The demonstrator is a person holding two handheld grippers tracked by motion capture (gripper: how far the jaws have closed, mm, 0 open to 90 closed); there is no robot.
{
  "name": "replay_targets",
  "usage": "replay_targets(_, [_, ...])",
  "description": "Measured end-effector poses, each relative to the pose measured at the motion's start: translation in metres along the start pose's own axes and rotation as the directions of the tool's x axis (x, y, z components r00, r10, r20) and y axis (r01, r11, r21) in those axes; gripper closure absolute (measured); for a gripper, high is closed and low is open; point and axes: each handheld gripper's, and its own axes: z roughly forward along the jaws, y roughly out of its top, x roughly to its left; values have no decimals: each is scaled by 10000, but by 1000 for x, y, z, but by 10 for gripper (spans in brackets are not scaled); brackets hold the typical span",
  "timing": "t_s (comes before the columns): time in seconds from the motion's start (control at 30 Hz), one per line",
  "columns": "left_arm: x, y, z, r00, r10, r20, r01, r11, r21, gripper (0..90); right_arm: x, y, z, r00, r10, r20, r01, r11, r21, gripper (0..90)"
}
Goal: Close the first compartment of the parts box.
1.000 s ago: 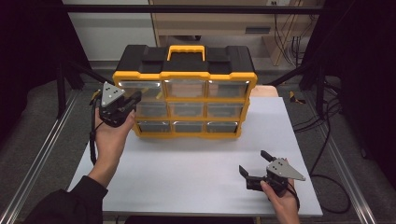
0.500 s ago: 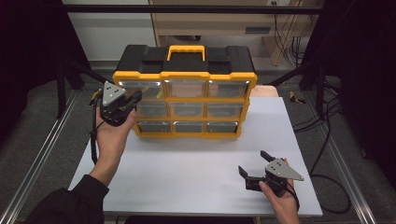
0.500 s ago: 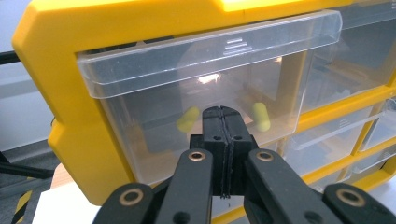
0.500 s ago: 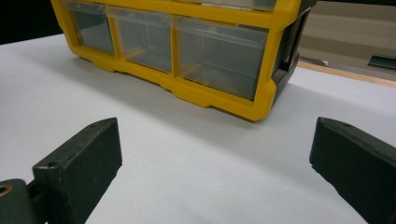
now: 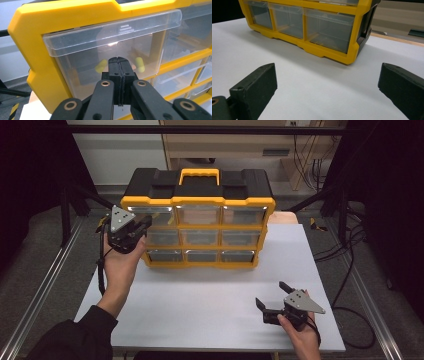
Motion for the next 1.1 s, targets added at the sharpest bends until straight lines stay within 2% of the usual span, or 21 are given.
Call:
replay_targets(0.43, [0, 3, 3, 9999, 134, -70, -133, 9999, 30, 894, 0, 0, 0, 10000, 21, 39, -21, 10000, 18, 27])
replay_targets(0.53, [-1, 3, 3, 9999, 74, -89, -74, 10000, 5, 893, 0, 0, 0, 10000, -88, 19, 88, 10000, -5, 26])
replay_targets(1.1, [0, 5, 8, 9999, 61, -123, -62, 10000, -5, 893, -1, 0, 0, 10000, -40, 15, 40, 10000, 2, 26])
